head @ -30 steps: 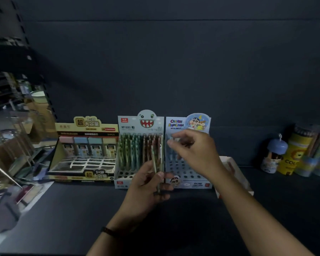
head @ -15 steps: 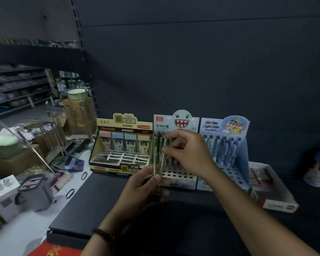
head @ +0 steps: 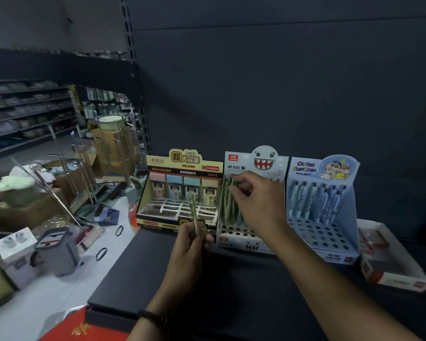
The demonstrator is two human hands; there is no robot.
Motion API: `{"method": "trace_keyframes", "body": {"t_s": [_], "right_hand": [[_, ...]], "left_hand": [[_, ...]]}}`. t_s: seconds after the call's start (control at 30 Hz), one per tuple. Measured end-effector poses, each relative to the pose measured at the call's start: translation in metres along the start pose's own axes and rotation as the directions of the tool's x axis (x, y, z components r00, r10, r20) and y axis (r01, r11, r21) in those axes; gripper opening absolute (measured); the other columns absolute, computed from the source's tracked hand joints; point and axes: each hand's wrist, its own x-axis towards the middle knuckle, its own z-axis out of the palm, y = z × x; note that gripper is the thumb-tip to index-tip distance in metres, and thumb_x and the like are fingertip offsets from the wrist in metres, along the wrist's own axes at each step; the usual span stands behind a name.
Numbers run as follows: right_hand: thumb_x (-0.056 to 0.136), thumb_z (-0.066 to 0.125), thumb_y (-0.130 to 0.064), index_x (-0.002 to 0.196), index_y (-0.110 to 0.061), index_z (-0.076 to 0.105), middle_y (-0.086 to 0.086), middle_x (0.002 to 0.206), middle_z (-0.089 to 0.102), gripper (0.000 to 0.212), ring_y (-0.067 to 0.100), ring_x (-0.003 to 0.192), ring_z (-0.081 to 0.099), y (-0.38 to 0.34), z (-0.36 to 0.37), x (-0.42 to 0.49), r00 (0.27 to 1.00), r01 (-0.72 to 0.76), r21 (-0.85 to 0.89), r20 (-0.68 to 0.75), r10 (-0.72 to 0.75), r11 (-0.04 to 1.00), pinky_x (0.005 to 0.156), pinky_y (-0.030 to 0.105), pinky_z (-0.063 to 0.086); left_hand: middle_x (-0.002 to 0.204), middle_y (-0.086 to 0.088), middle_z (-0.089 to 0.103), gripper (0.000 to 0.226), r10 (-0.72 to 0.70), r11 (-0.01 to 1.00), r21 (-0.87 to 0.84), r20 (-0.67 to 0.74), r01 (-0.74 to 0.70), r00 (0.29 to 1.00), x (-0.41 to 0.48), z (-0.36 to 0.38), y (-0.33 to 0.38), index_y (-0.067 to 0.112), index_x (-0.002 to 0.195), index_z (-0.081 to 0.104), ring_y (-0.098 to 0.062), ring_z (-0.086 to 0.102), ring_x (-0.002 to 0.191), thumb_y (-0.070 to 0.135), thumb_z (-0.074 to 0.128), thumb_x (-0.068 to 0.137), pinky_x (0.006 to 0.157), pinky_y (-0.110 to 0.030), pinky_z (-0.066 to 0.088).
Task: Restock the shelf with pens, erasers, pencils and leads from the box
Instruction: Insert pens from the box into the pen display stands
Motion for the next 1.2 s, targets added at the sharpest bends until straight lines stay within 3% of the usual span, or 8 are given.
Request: {"method": "trace_keyframes", "body": {"t_s": [0.2,0.3,0.4,0.53,0.8,0.97,1.07,1.2], "right_hand": [[0.097,0.077,-0.031,0.118,-0.027,0.079,-0.009,0.098,0.078,0.022,0.005,0.084,0.072,0.003,0.01,-0.001,0.996,-0.017,-0.066,0.091,0.023,0.998,0.088,0.031,0.062],[0.1,0.072,-0.032,0.119,-0.028,0.079,-0.013,0.1,0.08,0.02,0.004,0.069,0.073,0.004,0.012,-0.003,0.986,-0.01,-0.094,0.166,0.025,0.996,0.078,0.031,0.065],[0.102,0.07,-0.033,0.12,-0.028,0.079,-0.016,0.101,0.08,0.021,0.001,0.061,0.07,-0.001,0.007,-0.005,0.987,0.005,-0.113,0.158,0.013,0.994,0.065,0.012,0.055],[0.098,0.074,-0.038,0.115,-0.03,0.081,-0.015,0.077,0.075,0.019,0.001,0.063,0.07,-0.01,-0.003,-0.011,0.994,-0.039,0.109,0.103,0.027,0.993,0.059,0.014,0.053],[0.089,0.085,-0.023,0.116,-0.026,0.078,-0.009,0.08,0.079,0.028,0.002,0.074,0.076,-0.018,-0.007,-0.021,0.971,-0.104,0.261,0.234,0.041,0.96,0.075,0.022,0.062],[0.091,0.083,-0.018,0.12,-0.031,0.076,-0.009,0.078,0.078,0.033,0.005,0.074,0.076,-0.014,-0.019,-0.016,0.995,-0.072,0.254,0.081,0.053,0.965,0.075,0.024,0.063],[0.091,0.083,-0.018,0.117,-0.032,0.078,-0.008,0.077,0.077,0.03,0.003,0.075,0.074,-0.005,-0.027,-0.009,0.999,-0.049,0.197,-0.009,0.051,0.979,0.076,0.022,0.062],[0.092,0.082,-0.018,0.118,-0.031,0.078,-0.012,0.077,0.074,0.029,0.0,0.073,0.071,0.0,-0.02,-0.009,0.998,-0.029,0.089,-0.061,0.034,0.996,0.073,0.017,0.059]], "left_hand": [[0.097,-0.008,0.07,0.019,0.043,0.995,-0.088,0.045,-0.039,0.998,-0.001,-0.003,0.005,0.008,0.124,0.06,-0.025,0.07,0.091,0.002,0.054,0.107,0.084,-0.038,0.058],[0.097,-0.009,0.074,0.023,0.055,0.996,-0.071,0.055,-0.051,0.997,-0.003,0.0,0.007,0.01,0.127,0.062,-0.026,0.073,0.092,0.001,0.057,0.106,0.084,-0.038,0.06],[0.093,-0.015,0.073,0.025,0.067,0.996,-0.067,0.066,-0.063,0.996,-0.005,0.001,0.008,0.011,0.126,0.063,-0.029,0.073,0.088,-0.001,0.06,0.104,0.083,-0.043,0.063],[0.094,-0.022,0.071,0.031,0.041,0.995,-0.097,0.064,-0.034,0.997,-0.005,0.001,0.009,0.015,0.128,0.065,-0.032,0.074,0.088,0.0,0.065,0.101,0.083,-0.044,0.063],[0.101,-0.017,0.076,0.036,0.071,0.996,-0.053,0.115,-0.065,0.991,-0.01,0.002,0.014,0.017,0.133,0.07,-0.034,0.076,0.092,0.002,0.067,0.101,0.086,-0.045,0.064],[0.106,0.002,0.077,0.028,0.238,0.935,0.251,0.075,-0.249,0.968,-0.014,0.008,0.014,0.027,0.127,0.069,-0.015,0.075,0.101,0.016,0.07,0.102,0.087,-0.032,0.063],[0.115,0.01,0.065,0.025,0.346,0.791,0.507,0.087,-0.341,0.934,-0.012,0.01,0.005,0.031,0.118,0.071,-0.005,0.067,0.101,0.016,0.072,0.098,0.083,-0.025,0.059],[0.126,0.009,0.049,0.039,0.33,0.653,0.677,0.15,-0.34,0.932,-0.012,0.011,-0.002,0.032,0.13,0.067,-0.011,0.052,0.116,0.016,0.071,0.094,0.096,-0.026,0.052]]}}
